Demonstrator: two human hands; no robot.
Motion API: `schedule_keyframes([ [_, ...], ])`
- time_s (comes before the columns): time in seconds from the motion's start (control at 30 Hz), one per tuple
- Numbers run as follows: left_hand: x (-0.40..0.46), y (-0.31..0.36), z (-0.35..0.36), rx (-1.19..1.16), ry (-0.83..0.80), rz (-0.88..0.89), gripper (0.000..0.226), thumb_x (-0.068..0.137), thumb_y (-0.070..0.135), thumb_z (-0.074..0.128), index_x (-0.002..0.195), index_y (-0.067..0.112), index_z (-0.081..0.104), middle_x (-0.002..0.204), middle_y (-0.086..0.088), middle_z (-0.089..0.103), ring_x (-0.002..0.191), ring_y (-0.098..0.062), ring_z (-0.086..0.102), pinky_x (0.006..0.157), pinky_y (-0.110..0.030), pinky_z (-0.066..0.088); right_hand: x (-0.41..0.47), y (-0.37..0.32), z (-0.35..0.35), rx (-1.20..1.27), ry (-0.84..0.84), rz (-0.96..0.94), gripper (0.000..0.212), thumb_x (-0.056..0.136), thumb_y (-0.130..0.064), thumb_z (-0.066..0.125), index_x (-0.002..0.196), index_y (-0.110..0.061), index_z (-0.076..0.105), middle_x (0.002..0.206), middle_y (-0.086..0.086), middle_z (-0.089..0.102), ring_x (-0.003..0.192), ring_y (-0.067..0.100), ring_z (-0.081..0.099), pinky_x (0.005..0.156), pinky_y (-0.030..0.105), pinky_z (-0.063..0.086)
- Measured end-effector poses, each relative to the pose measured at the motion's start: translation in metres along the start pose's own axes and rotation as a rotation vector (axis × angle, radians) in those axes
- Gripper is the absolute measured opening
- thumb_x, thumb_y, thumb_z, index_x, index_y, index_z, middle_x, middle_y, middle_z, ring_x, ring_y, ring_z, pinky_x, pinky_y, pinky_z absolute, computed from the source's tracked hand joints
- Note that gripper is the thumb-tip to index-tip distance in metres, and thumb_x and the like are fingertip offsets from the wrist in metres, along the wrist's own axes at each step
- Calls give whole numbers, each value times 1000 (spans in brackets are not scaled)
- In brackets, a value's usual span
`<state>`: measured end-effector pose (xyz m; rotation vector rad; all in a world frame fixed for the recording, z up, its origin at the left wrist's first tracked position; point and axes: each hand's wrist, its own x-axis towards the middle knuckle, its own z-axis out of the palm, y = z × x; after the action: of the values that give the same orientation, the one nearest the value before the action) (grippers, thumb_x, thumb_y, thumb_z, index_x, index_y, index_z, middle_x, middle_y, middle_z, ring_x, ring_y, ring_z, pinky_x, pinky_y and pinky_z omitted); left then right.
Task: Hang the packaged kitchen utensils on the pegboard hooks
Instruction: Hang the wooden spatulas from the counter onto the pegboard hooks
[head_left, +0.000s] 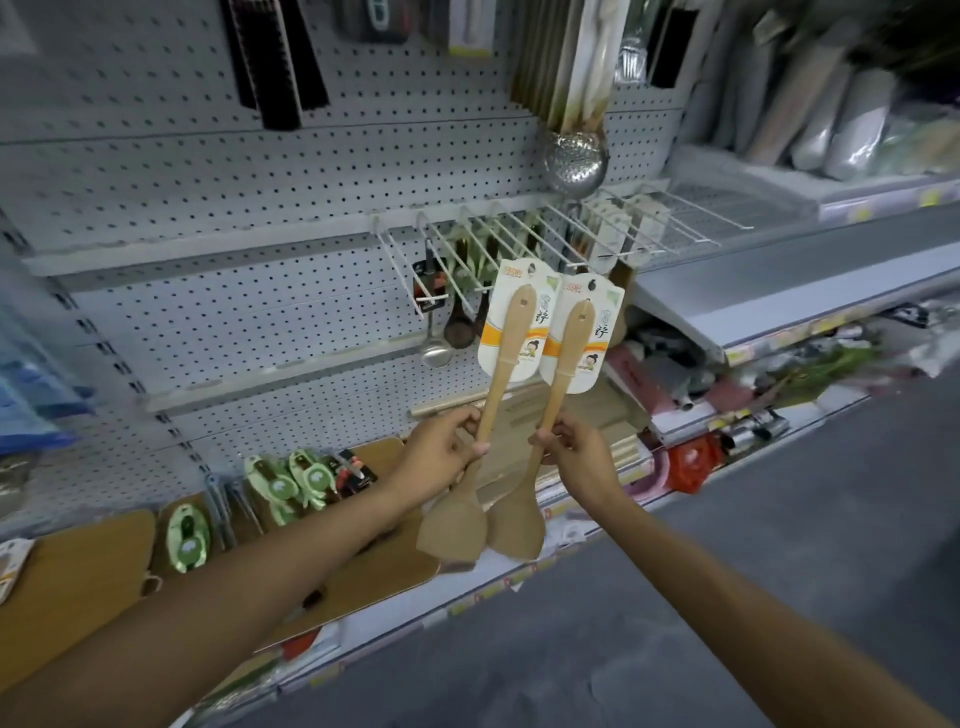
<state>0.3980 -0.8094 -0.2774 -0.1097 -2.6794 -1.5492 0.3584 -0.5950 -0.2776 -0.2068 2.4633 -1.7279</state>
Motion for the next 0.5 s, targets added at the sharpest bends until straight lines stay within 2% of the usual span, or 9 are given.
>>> schedule_keyframes([
  [0.13, 28, 9, 26, 10, -23, 37, 24, 86, 24, 74, 104, 35, 61, 99, 16, 63, 73, -22, 66, 73, -49, 58, 16, 7, -28, 28, 37, -17, 13, 95, -14, 61, 87, -23, 63, 88, 10, 71, 88, 23, 69, 76, 41, 61],
  [0.33, 84, 15, 52, 13, -78, 126, 16, 90, 41, 66, 99, 30, 61, 95, 7, 66, 77, -20, 69, 75, -49, 57, 53, 26, -62, 44, 104, -10, 10, 93, -8, 62, 89, -17, 64, 87, 10, 71, 87, 23, 70, 69, 29, 60],
  [0.4, 103, 18, 60, 9, -86, 133, 13, 90, 39, 67, 96, 30, 60, 92, 7, 66, 75, -19, 69, 74, -49, 58, 66, 31, -73, 44, 127, 0, 11, 93, -9, 61, 89, -19, 64, 89, 9, 71, 88, 22, 70, 70, 29, 59],
  [0.5, 130, 21, 72, 27, -104, 152, 11, 90, 34, 68, 93, 32, 57, 89, 12, 62, 75, -18, 68, 74, -48, 57, 86, 41, -93, 38, 143, 19, 5, 95, -12, 61, 91, -15, 64, 88, 7, 72, 87, 23, 70, 75, 38, 59],
])
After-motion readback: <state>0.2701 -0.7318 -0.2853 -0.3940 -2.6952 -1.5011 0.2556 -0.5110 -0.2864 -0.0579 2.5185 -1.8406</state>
